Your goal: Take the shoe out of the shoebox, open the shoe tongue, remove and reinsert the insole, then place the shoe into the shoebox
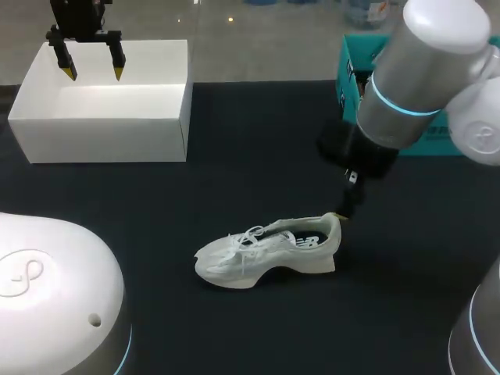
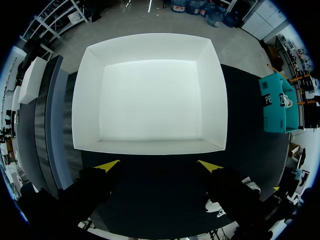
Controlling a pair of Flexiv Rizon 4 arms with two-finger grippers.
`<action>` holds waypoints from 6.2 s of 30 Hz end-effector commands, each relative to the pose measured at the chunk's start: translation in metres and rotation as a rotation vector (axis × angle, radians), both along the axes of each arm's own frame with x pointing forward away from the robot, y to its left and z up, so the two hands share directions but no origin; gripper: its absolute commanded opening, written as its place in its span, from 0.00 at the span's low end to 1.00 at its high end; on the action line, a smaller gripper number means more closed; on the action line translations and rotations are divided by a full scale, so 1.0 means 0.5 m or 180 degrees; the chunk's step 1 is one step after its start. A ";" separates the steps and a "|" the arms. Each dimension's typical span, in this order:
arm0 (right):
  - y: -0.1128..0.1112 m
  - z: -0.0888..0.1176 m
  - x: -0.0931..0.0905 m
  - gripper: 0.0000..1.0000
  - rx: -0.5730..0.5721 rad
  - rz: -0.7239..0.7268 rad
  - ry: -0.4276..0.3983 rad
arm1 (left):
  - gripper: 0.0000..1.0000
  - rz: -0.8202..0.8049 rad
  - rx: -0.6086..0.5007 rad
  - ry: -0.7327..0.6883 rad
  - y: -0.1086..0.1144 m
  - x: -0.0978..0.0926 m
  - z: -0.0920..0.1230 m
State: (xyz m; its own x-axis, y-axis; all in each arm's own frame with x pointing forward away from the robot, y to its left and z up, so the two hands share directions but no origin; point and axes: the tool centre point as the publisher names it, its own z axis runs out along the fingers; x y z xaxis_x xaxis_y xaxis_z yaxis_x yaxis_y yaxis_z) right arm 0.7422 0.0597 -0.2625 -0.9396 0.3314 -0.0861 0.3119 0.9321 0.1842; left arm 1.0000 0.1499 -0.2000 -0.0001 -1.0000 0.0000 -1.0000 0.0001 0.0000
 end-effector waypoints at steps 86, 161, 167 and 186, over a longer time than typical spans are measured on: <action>0.067 -0.310 0.010 1.00 0.2476 0.1473 -0.0234 | 1.00 0.0000 0.0000 0.0000 0.000 0.000 0.000; 0.080 -0.335 -0.003 0.00 0.2419 0.0930 -0.0505 | 1.00 0.0000 0.0000 0.0000 0.000 0.000 0.000; 0.080 -0.335 -0.003 0.00 0.2419 0.0930 -0.0505 | 1.00 0.0354 0.0117 -0.0097 -0.019 -0.072 0.008; 0.080 -0.335 -0.003 0.00 0.2419 0.0930 -0.0505 | 1.00 0.0639 0.0069 0.0015 -0.142 -0.330 -0.029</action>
State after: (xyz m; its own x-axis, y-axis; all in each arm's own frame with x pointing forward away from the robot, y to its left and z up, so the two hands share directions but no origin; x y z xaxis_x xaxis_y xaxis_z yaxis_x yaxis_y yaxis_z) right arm 0.7409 0.0980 -0.4273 -0.9926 0.0961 -0.0742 -0.0056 0.5746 0.8184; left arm 0.8604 0.0853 -0.2110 0.2089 -0.9777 -0.0200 -0.9762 -0.2097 0.0548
